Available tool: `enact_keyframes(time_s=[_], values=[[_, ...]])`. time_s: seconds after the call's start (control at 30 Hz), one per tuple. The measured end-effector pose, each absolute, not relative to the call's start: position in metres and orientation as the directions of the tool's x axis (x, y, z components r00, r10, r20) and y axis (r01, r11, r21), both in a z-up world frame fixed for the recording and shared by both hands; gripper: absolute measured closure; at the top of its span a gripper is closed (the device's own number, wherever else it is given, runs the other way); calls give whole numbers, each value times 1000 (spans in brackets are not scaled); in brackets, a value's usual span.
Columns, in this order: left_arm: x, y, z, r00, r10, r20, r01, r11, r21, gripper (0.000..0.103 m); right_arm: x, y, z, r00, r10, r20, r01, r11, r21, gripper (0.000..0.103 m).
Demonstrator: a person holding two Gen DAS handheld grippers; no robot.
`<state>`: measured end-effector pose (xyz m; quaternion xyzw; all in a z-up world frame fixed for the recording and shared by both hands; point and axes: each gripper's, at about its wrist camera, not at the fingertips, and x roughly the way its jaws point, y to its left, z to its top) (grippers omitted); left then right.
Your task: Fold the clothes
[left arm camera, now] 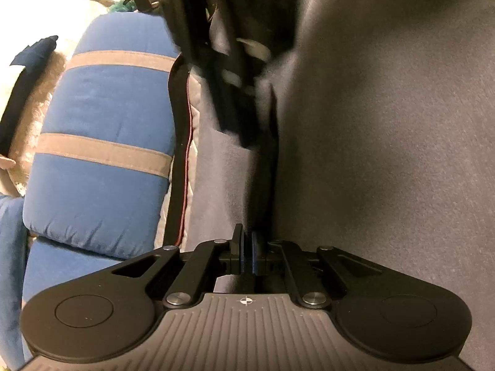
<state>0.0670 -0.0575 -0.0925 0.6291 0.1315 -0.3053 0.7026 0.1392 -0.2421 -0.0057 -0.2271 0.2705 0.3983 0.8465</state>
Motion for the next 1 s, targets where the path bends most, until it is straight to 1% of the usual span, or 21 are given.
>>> enact_keyframes(time_s=[0.03,0.07,0.1,0.13,0.17,0.27,0.43,0.47,0.5,0.53,0.57,0.67,0.87,1.0], values=[[68,-57,-94,777,-262,-572,597,21,802,99,146,-247,-1,552,561,-616,-778,614,-138,56],[68,-58,-96,776,-260,-574,599,19,801,99,154,-252,3,569,568,-595,-753,650,-100,53],[69,-58,-97,775,-258,-577,601,20,799,99,164,-255,5,592,560,-580,-721,689,-71,51],[70,-58,-98,772,-256,-581,606,23,795,99,176,-256,6,619,541,-569,-682,730,-47,46],[71,-59,-98,771,-255,-584,608,23,793,99,187,-256,6,644,521,-560,-641,767,-23,45],[74,-59,-100,769,-253,-587,612,22,791,99,229,-243,-7,705,386,-595,-514,856,-54,45],[77,-58,-102,768,-257,-586,612,29,790,99,275,-210,-41,653,287,-701,-448,893,-51,48],[78,-58,-102,768,-258,-586,613,35,789,99,281,-202,-49,637,270,-722,-445,894,-58,55],[79,-57,-101,767,-259,-587,616,42,786,99,284,-197,-53,633,261,-729,-441,895,-63,69],[80,-58,-99,764,-259,-591,622,50,782,99,285,-194,-55,638,257,-726,-437,897,-66,90],[81,-57,-98,762,-258,-594,626,58,777,99,286,-191,-57,643,254,-723,-432,899,-69,102],[83,-55,-97,760,-257,-597,631,72,773,99,289,-186,-53,679,237,-695,-413,906,-94,102],[87,-58,-98,762,-248,-598,631,81,771,99,308,-187,-48,719,252,-648,-391,917,-77,103],[87,-62,-99,771,-237,-591,623,88,777,99,317,-196,-37,719,241,-652,-347,937,-35,102]])
